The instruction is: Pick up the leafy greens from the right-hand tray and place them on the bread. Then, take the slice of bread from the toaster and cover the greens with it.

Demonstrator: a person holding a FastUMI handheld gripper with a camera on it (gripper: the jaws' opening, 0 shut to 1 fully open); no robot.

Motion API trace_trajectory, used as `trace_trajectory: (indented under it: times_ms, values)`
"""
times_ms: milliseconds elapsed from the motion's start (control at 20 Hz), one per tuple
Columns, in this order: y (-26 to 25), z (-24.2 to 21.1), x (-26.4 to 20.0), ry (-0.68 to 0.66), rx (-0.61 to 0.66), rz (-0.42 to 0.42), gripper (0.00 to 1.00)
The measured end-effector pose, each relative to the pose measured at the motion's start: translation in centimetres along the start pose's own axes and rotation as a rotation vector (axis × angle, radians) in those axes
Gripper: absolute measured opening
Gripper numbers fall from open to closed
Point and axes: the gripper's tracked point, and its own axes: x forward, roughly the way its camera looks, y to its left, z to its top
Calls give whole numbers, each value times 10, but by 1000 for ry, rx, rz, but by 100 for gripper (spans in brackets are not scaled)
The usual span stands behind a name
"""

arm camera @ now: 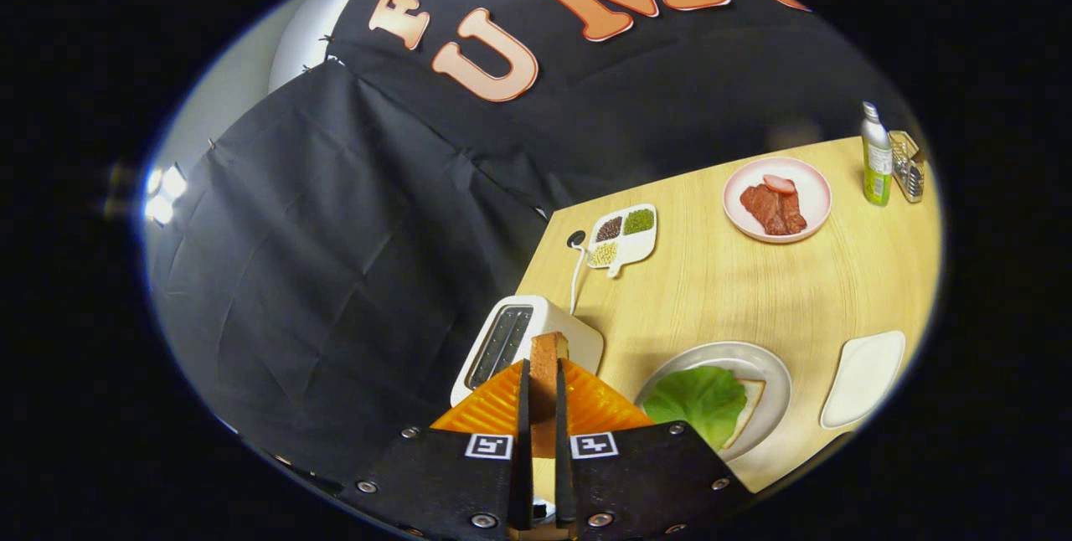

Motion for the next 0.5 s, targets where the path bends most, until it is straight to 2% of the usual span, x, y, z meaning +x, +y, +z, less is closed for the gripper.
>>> trace_trajectory:
  times_ms: [500]
  values:
    - [-74,-44,9,29,17,-29,11]
